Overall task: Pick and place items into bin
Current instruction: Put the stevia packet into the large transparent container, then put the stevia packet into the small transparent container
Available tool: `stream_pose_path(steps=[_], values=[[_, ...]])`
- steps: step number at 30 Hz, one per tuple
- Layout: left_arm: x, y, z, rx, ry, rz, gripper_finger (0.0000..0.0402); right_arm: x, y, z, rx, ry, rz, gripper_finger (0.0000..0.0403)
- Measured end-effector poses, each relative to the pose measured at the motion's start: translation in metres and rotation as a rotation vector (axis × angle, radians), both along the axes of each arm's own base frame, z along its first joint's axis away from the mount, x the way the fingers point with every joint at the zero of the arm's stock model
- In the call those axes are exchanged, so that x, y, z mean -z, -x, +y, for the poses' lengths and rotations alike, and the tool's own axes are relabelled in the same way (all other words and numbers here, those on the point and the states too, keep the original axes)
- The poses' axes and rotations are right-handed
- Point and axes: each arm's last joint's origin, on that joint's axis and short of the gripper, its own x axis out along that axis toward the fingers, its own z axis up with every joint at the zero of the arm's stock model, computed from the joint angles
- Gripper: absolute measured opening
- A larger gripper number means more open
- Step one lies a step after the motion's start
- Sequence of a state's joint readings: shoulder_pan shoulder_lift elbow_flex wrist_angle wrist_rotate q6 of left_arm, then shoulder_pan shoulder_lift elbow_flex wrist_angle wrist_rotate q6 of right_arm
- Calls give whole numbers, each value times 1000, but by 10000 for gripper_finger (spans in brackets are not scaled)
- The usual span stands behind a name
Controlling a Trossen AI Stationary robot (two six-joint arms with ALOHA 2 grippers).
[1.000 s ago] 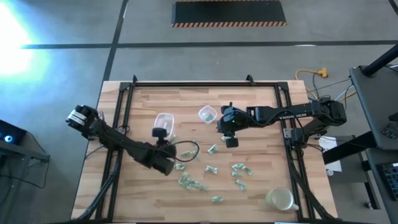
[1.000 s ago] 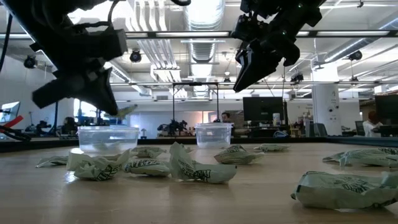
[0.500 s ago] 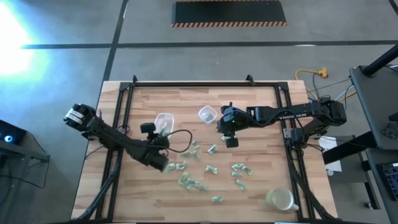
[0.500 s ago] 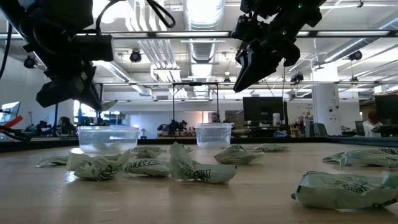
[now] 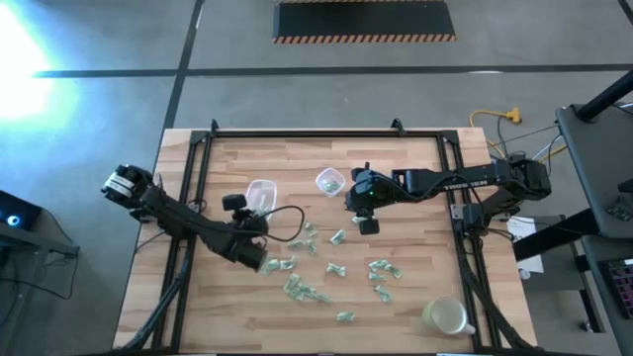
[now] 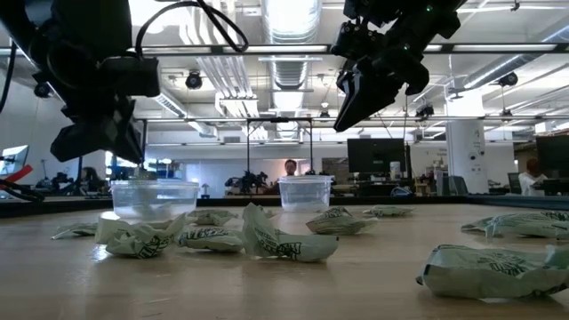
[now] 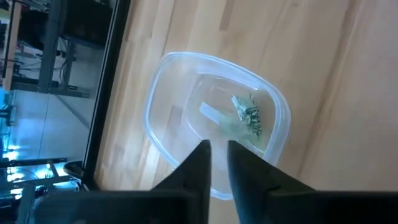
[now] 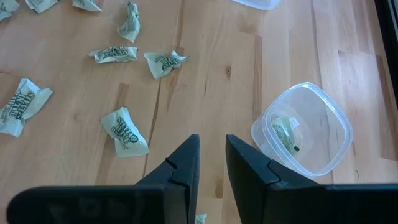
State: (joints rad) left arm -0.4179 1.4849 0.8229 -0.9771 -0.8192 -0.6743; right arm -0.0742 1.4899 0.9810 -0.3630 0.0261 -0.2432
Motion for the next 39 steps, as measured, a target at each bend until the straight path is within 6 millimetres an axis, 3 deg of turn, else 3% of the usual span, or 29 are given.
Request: stream_pose_path(steps=[5, 10, 19, 29, 39], values=[[1, 1, 1, 1, -8, 4, 97, 0, 0, 0, 6, -7, -1, 68], [-4, -2, -2, 6, 8, -15, 121, 5, 2, 3, -56, -107, 9, 68], [-14, -9, -8, 13, 98, -22, 124, 26, 13, 15, -158, -201, 73, 68], [-14, -8, -9, 20, 99, -22, 123, 48, 13, 20, -226, -169, -73, 68], [-14, -8, -10, 20, 100, -21, 123, 85, -9, 21, -244, -208, -6, 87]])
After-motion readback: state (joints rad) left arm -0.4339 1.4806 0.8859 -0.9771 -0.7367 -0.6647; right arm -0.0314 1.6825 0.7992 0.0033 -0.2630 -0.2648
